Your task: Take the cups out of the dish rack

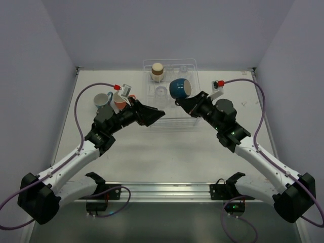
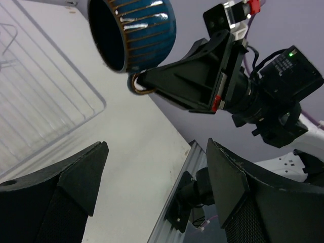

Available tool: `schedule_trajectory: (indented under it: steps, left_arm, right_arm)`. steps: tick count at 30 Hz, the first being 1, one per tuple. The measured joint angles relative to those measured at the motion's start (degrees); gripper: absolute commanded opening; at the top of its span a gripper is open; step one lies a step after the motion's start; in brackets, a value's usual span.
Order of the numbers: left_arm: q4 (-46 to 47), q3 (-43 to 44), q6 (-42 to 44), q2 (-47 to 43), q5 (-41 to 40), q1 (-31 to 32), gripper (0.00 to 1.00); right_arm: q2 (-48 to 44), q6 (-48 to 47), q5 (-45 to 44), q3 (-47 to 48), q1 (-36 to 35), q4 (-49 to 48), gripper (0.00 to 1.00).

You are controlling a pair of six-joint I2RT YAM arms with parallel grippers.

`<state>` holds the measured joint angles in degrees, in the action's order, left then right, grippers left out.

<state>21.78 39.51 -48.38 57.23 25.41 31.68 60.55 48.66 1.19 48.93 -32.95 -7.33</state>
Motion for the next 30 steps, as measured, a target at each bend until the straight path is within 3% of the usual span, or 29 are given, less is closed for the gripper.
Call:
schedule_trajectory:
  steps: [13, 19, 22, 23, 25, 26, 29, 30]
  left_arm:
    - [8.2, 6.32, -1.03, 7.63, -0.02, 1.84, 0.82]
    - [10.21, 7.39, -0.04, 8.79, -0.37, 1.84, 0.66]
    - [11.98, 7.43, -0.04, 9.31, -0.31, 1.84, 0.56]
    - [12.52, 7.43, -0.04, 9.55, -0.28, 1.84, 0.44]
    - [12.98, 7.43, -0.09, 10.03, -0.46, 1.77, 0.32]
    - [13.25, 7.43, -0.35, 10.32, -0.24, 1.73, 0.19]
    - [13.99, 7.43, -0.96, 10.23, 0.02, 2.36, 0.01]
    - [13.64, 7.43, -0.94, 9.97, 0.02, 2.43, 0.0]
  right_arm:
    - [-0.74, 10.93, 16.83, -6.69, -0.07, -14.05, 0.0]
    - [-0.57, 13.99, 20.33, -8.35, -0.09, -17.27, 0.0]
    - [0.46, 15.45, 21.92, -8.46, -0.39, -19.65, 0.0]
    - [1.18, 15.89, 22.4, -8.46, -0.59, -20.57, 0.0]
    - [2.62, 16.74, 22.82, -8.46, -1.46, -22.05, 0.0]
    - [3.17, 17.07, 22.58, -8.46, -1.75, -22.64, 0.0]
    - [4.7, 17.84, 22.8, -8.46, -2.4, -23.63, 0.0]
    - [5.01, 18.1, 22.75, -8.46, -2.6, -23.96, 0.0]
